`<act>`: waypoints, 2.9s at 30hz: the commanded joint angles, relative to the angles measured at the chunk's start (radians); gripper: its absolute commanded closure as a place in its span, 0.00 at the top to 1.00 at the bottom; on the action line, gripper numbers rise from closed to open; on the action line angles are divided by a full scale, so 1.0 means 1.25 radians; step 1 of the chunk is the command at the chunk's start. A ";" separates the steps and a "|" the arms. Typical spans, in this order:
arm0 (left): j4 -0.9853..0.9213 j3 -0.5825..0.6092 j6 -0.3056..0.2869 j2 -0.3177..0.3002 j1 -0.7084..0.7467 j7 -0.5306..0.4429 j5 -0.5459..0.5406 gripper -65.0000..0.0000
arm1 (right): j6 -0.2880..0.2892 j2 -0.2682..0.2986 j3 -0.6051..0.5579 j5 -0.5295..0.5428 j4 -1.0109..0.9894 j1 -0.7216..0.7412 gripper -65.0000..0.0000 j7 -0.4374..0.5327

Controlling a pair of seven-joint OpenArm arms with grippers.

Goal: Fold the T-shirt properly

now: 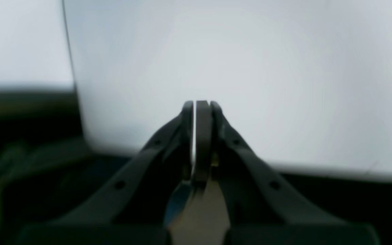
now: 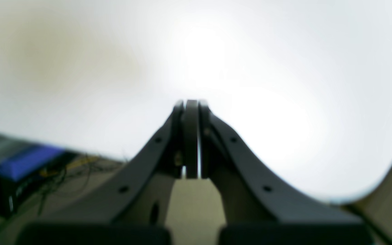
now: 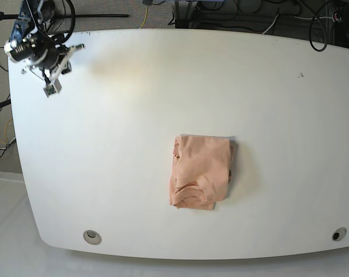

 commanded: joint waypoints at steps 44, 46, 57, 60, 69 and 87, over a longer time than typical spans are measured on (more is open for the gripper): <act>-0.188 0.272 0.002 0.053 0.088 0.045 0.308 0.00 | 0.004 -0.173 0.085 -0.148 -0.184 -0.384 0.00 0.301; -0.196 0.271 0.002 0.058 0.094 0.025 0.310 0.00 | 0.004 -0.186 0.076 -0.181 -0.195 -0.383 0.00 0.312; -0.234 0.218 0.002 0.059 0.128 -0.051 0.310 0.00 | 0.098 -0.239 0.075 -0.331 -0.275 -0.330 0.00 0.349; -0.233 0.218 0.002 0.060 0.140 -0.080 0.310 0.00 | 0.098 -0.246 0.075 -0.372 -0.314 -0.311 0.00 0.350; -0.240 0.224 0.002 0.080 0.167 -0.102 0.311 0.00 | 0.098 -0.268 0.075 -0.457 -0.374 -0.273 0.00 0.376; -0.406 0.247 0.002 0.080 0.202 -0.182 0.339 0.00 | 0.098 -0.318 0.071 -0.530 -0.395 -0.272 0.00 0.406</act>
